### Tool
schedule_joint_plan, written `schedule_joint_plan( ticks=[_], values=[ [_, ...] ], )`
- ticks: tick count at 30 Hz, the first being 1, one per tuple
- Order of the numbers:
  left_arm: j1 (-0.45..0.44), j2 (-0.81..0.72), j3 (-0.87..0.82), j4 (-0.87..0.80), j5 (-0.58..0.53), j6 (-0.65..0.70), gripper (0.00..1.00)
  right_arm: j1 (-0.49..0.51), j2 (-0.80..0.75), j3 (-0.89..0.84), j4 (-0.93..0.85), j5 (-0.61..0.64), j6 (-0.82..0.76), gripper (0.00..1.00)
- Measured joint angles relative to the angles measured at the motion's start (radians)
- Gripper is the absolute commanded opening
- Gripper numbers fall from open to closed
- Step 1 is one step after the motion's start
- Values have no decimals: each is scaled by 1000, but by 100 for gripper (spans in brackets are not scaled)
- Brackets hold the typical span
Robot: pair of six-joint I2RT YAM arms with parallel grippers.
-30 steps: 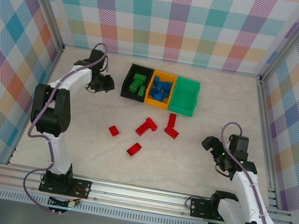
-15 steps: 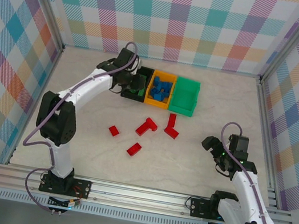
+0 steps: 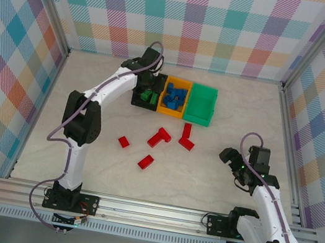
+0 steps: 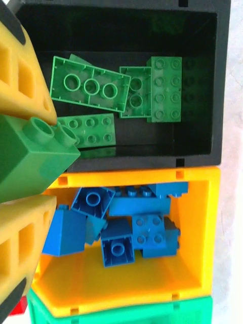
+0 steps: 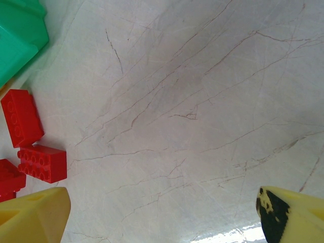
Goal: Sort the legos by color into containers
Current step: Place the lego in the container.
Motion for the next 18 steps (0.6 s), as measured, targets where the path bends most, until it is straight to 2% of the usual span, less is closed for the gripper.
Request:
schedule_joint_plan(
  ticks=[5,11,15,18],
  values=[
    [10,99,164,-68,-41,13,49,0,0,0,0,0,0,95],
    [23,113,179,-97,-51,13,58,0,0,0,0,0,0,95],
    [26,53,39,-44,-39,12,60,0,2,0,0,0,0,95],
    [27,-50,-153,20,-14,5,61,0,6,0,1,0,0,95]
  ],
)
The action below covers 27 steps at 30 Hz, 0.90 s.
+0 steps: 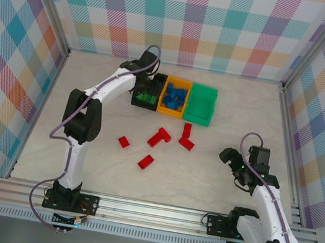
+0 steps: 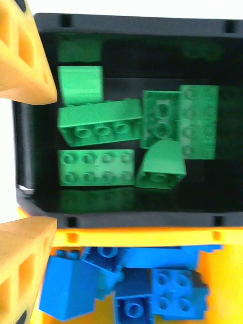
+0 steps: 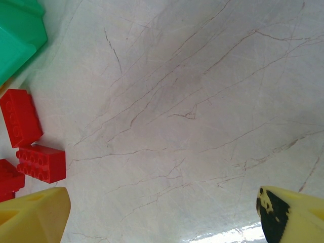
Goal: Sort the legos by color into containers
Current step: Place the lego in the container, then pick up the lego from the center of the table.
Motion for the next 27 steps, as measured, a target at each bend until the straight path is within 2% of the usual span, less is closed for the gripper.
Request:
schedule_joint_plan(
  ticks=[4,8,17,22,27],
  values=[
    [0,-156,-220,89,42,-26,61,0,6,0,0,0,0,93],
    [0,-291,-369,160,98,-60,61,0,-21,-10,3,-2,0,91],
    [0,-467,-645,261,176,-139,62,11,-18,-20,25,-94,-43,88],
    [0,-522,-771,320,205,-194,62,76,34,1,24,-129,-91,88],
    [0,-560,-849,386,227,-241,61,167,121,97,13,-126,-144,88]
  ],
)
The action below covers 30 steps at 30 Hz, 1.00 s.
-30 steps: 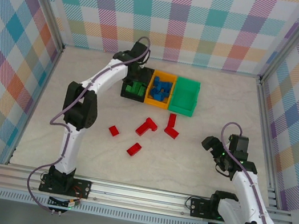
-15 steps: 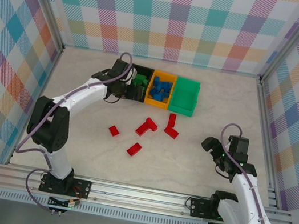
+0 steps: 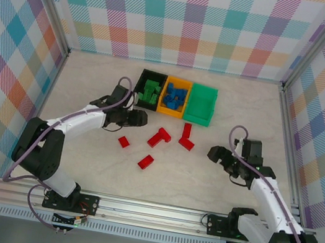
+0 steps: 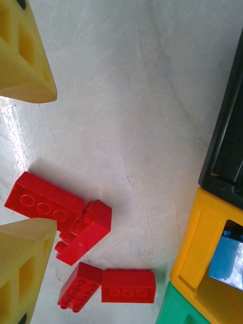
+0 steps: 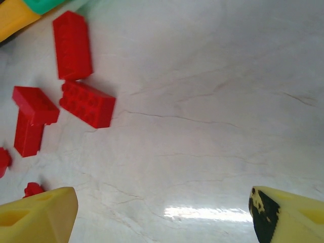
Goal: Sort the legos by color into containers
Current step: Pick up the lego from the center of the table.
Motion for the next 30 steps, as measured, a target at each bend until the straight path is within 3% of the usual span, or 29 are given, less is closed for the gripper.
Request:
schedule_joint_plan(
  ticks=[8,17,30],
  values=[
    [-11,-47,-65,45,2,-34,62,127,251,184,-31,66,-84,89],
    [-13,-93,-111,51,-2,-37,62,164,449,303,-79,105,-154,89],
    [-13,-99,-137,51,-2,-37,62,277,639,455,-113,132,-184,89]
  ],
)
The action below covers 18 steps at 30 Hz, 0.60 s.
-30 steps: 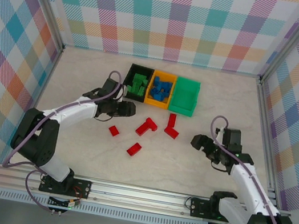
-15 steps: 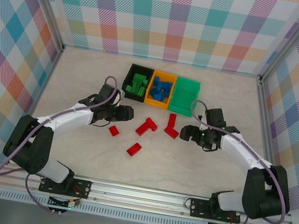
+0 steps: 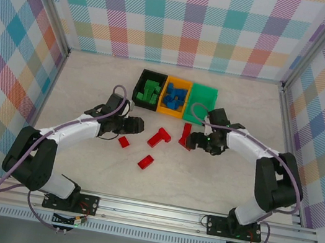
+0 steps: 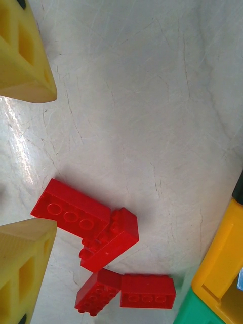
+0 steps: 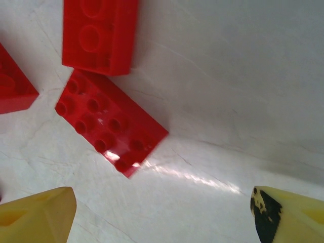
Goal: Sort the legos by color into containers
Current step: Pick up the lego from the center of the table.
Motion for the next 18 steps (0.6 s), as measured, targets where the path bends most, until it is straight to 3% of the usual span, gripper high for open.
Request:
schedule_joint_plan(
  ticks=[9,14,18],
  values=[
    [0,-19,-4,-4,-8,-1,62,69,182,160,-50,64,-47,84],
    [0,-57,-22,-34,-30,-3,62,130,239,226,-73,132,-63,74],
    [0,-72,-35,-57,-44,-3,62,161,262,246,-94,197,-75,50]
  ],
)
